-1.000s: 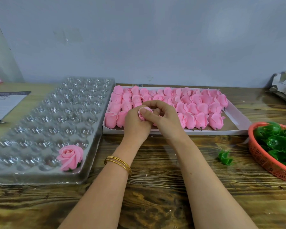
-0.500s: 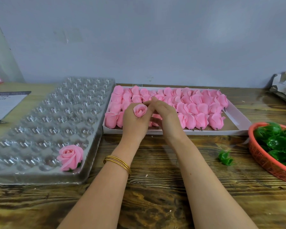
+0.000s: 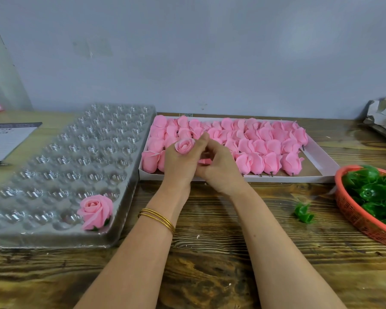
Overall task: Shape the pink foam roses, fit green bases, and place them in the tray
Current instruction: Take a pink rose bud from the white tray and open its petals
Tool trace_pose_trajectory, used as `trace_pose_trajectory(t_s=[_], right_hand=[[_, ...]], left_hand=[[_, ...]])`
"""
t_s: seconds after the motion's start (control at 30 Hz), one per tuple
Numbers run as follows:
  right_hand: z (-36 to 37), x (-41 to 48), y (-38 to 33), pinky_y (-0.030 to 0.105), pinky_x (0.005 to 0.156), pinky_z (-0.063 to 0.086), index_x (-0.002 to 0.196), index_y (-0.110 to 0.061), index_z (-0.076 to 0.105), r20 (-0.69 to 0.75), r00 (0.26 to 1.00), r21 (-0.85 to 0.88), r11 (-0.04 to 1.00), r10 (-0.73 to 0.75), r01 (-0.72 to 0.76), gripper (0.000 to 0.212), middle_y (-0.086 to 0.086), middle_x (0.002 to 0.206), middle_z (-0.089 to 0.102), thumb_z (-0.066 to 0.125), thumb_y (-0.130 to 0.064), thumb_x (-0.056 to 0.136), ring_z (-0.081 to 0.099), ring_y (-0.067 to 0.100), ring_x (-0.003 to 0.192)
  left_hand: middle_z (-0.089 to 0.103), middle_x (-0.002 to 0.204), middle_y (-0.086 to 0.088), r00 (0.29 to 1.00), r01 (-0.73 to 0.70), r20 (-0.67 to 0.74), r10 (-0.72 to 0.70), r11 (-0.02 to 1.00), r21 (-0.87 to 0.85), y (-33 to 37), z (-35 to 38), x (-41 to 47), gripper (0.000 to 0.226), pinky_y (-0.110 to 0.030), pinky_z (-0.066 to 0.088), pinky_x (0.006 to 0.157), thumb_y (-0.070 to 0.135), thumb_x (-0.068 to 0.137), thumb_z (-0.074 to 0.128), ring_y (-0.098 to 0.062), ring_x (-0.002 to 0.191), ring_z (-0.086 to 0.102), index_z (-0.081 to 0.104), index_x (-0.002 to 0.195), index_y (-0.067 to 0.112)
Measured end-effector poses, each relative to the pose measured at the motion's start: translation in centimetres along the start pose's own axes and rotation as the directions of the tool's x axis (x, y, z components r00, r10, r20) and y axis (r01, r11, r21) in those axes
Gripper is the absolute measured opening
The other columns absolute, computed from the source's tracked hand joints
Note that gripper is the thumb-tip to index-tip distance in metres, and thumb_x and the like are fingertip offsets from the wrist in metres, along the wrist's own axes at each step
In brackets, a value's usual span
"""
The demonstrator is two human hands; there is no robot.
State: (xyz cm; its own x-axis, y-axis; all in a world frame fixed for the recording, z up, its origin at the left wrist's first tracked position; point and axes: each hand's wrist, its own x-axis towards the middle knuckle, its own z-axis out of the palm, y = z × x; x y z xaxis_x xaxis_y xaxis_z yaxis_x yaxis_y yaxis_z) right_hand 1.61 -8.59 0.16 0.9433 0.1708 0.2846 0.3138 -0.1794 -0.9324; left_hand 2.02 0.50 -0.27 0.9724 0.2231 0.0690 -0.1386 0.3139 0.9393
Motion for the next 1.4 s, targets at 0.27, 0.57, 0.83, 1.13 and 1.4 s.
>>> trace_pose_trajectory(t_s=[0.27, 0.57, 0.83, 1.13, 1.4], right_hand=[[-0.06, 0.18, 0.06, 0.029, 0.080, 0.053, 0.096, -0.004, 0.063, 0.002, 1.000, 0.000, 1.000, -0.004, 0.004, 0.027, 0.007, 0.086, 0.062, 0.070, 0.011, 0.076, 0.058, 0.013, 0.082], [-0.53, -0.18, -0.20, 0.027, 0.083, 0.056, 0.102, -0.023, 0.068, 0.155, 0.987, 0.075, 0.996, 0.030, -0.042, 0.030, 0.005, 0.093, 0.070, 0.065, 0.002, 0.085, 0.065, 0.013, 0.086], [-0.32, -0.27, -0.61, 0.019, 0.068, 0.051, 0.098, -0.011, 0.064, 0.089, 0.995, 0.036, 0.998, 0.053, -0.056, 0.033, 0.002, 0.084, 0.058, 0.070, 0.012, 0.075, 0.055, 0.012, 0.075], [-0.26, 0.05, -0.01, 0.035, 0.081, 0.054, 0.102, 0.004, 0.059, 0.029, 0.998, 0.042, 0.998, 0.049, -0.050, 0.030, 0.014, 0.092, 0.058, 0.071, 0.012, 0.076, 0.055, 0.021, 0.083], [-0.56, -0.04, 0.22, 0.049, 0.095, 0.053, 0.103, -0.014, 0.067, 0.145, 0.989, 0.106, 0.993, 0.041, -0.057, 0.024, 0.036, 0.103, 0.060, 0.061, 0.005, 0.089, 0.061, 0.047, 0.096]], left_hand=[[0.072, 0.074, -0.006, 0.999, 0.018, 0.030, -0.018, 1.000, -0.009, 0.15, -0.38, 0.22, 0.021, -0.029, 0.057, 0.064, 0.029, 0.082, 0.079, -0.018, 0.076, 0.072, 0.074, 0.063, 0.021], [0.072, 0.076, 0.001, 0.993, 0.036, 0.111, -0.036, 0.999, 0.002, 0.46, -0.67, 0.28, 0.021, -0.042, 0.059, 0.082, 0.029, 0.082, 0.078, -0.022, 0.091, 0.071, 0.073, 0.062, 0.025], [0.072, 0.073, -0.004, 0.994, 0.076, 0.083, -0.076, 0.997, 0.005, 0.36, -0.61, 0.32, 0.028, -0.037, 0.060, 0.076, 0.038, 0.088, 0.071, -0.019, 0.078, 0.072, 0.076, 0.063, 0.026], [0.073, 0.073, -0.001, 0.994, 0.043, 0.099, -0.044, 0.999, 0.017, 0.30, -0.72, 0.35, 0.026, -0.037, 0.058, 0.077, 0.036, 0.089, 0.071, -0.017, 0.078, 0.072, 0.078, 0.065, 0.027], [0.075, 0.084, -0.003, 0.993, 0.077, 0.087, -0.080, 0.997, 0.030, 0.47, -0.85, 0.39, 0.018, -0.050, 0.056, 0.091, 0.036, 0.082, 0.078, -0.021, 0.091, 0.073, 0.077, 0.069, 0.023]])
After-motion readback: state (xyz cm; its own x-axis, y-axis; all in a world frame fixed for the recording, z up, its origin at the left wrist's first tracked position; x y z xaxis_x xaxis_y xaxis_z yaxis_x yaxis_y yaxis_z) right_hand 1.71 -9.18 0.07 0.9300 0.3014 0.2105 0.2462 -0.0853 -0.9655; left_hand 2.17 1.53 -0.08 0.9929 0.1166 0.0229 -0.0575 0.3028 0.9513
